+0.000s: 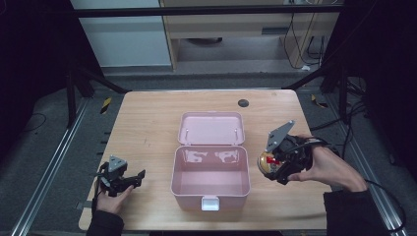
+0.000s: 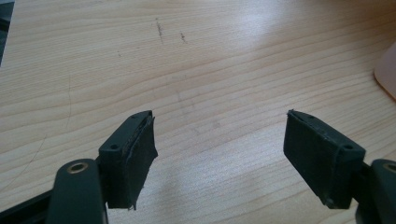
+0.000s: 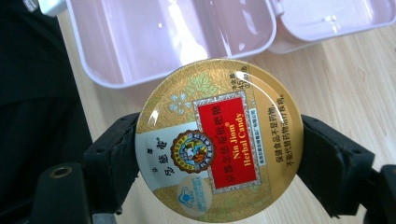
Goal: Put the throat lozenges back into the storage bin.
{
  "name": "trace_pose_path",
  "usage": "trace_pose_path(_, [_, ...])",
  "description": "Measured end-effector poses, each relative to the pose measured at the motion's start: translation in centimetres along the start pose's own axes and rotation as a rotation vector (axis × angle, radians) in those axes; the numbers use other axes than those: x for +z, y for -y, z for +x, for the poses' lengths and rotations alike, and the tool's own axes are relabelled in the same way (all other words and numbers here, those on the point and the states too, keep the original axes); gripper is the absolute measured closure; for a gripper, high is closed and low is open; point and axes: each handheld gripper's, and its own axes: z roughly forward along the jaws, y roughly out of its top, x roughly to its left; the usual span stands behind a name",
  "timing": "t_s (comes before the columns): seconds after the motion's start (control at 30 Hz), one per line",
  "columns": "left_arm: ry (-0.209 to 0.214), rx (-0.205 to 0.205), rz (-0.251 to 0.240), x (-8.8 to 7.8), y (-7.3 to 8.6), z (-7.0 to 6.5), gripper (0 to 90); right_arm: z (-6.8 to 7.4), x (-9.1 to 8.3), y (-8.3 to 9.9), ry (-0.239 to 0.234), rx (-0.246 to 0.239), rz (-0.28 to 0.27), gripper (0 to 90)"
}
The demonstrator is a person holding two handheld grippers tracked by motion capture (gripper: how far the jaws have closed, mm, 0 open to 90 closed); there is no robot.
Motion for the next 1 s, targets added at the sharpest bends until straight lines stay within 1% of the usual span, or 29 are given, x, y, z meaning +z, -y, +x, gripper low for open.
trace_pose_path(0.2, [0.002, 0.002, 0.001, 0.0, 0.0, 0.0, 24.7, -0.1, -0.5, -1.5, 0.002, -0.016, -0.022, 20.7])
trace_pose_path(0.23, [0.002, 0.002, 0.001, 0.0, 0.0, 0.0, 24.7, -0.1, -0.5, -1.5, 0.002, -0.016, -0.022, 20.7])
trace_pose_path(0.27, [0.002, 0.002, 0.001, 0.0, 0.0, 0.0, 24.7, 0.0, -0.5, -2.0, -0.001, -0.023, -0.016, 20.7])
trace_pose_path(0.3, [0.002, 0.002, 0.001, 0.0, 0.0, 0.0, 24.7, 0.0, -0.5, -2.0, -0.001, -0.023, -0.016, 20.7])
trace_pose_path(0.33, [0.003, 0.001, 0.002, 0.0, 0.0, 0.0, 24.8, 0.0, -0.5, -2.6, -0.006, -0.038, -0.014, 20.7])
trace_pose_path(0.4, [0.004, 0.002, 0.0, 0.0, 0.0, 0.0, 24.7, 0.1, -0.3, -3.1, -0.01, -0.047, -0.012, 20.7])
trace_pose_path(0.63, [0.005, 0.0, -0.001, 0.0, 0.0, 0.0, 24.8, 0.2, 0.8, -4.7, -0.033, -0.069, 0.015, 20.7])
trace_pose_path(0.7, [0.005, 0.0, -0.001, 0.0, 0.0, 0.0, 24.8, 0.2, 1.2, -5.1, -0.035, -0.083, 0.02, 20.7])
trace_pose_path(0.8, [0.005, 0.001, -0.001, 0.0, 0.0, 0.0, 24.9, 0.3, 1.5, -5.7, -0.046, -0.083, 0.02, 20.7])
trace_pose_path(0.83, [0.006, 0.001, 0.0, 0.0, 0.0, 0.0, 24.9, 0.3, 1.7, -5.9, -0.046, -0.092, 0.021, 20.7])
trace_pose_path(1.0, [0.005, 0.003, -0.003, 0.0, 0.0, 0.1, 24.9, 0.4, 2.4, -6.6, -0.055, -0.106, 0.024, 20.6])
